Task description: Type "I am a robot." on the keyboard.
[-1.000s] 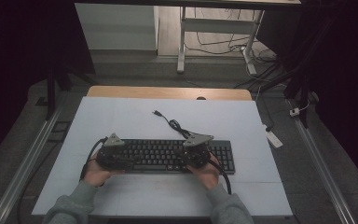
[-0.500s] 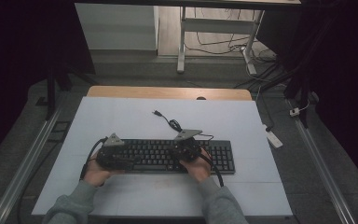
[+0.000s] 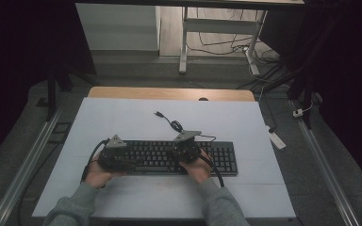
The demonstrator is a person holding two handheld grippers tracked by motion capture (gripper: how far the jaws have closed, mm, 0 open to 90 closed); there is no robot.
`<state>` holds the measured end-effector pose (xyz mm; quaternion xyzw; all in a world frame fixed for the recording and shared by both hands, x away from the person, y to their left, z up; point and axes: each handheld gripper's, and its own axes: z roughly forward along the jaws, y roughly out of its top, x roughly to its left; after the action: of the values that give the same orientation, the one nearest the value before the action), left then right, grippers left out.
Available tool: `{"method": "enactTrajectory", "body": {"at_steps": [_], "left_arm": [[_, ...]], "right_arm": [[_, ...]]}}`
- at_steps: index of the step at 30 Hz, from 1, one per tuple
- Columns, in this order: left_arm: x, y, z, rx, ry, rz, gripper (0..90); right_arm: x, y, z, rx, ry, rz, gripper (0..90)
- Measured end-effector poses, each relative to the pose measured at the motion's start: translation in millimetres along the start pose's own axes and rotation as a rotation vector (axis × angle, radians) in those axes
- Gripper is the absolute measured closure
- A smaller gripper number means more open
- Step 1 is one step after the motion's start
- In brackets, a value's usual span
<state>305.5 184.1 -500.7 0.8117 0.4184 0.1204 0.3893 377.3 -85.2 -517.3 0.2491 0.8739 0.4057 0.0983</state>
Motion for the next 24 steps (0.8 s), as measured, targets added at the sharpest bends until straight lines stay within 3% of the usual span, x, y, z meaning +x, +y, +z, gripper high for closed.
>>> {"method": "enactTrajectory", "body": {"at_steps": [8, 15, 24], "left_arm": [[-0.3, -0.1, 0.1, 0.000, 0.001, 0.001, 28.6], [-0.2, 0.2, -0.2, -0.004, 0.002, 0.003, 28.6], [0.0, 0.3, -0.5, -0.005, 0.006, 0.002, 28.6]], "right_arm": [[-0.1, 2.3, 3.0, 0.028, 0.002, 0.016, 89.5], [1.6, 5.5, -11.5, -0.027, -0.001, 0.007, 89.2], [0.1, -5.7, -40.4, -0.074, -0.009, 0.029, 70.5]]}}
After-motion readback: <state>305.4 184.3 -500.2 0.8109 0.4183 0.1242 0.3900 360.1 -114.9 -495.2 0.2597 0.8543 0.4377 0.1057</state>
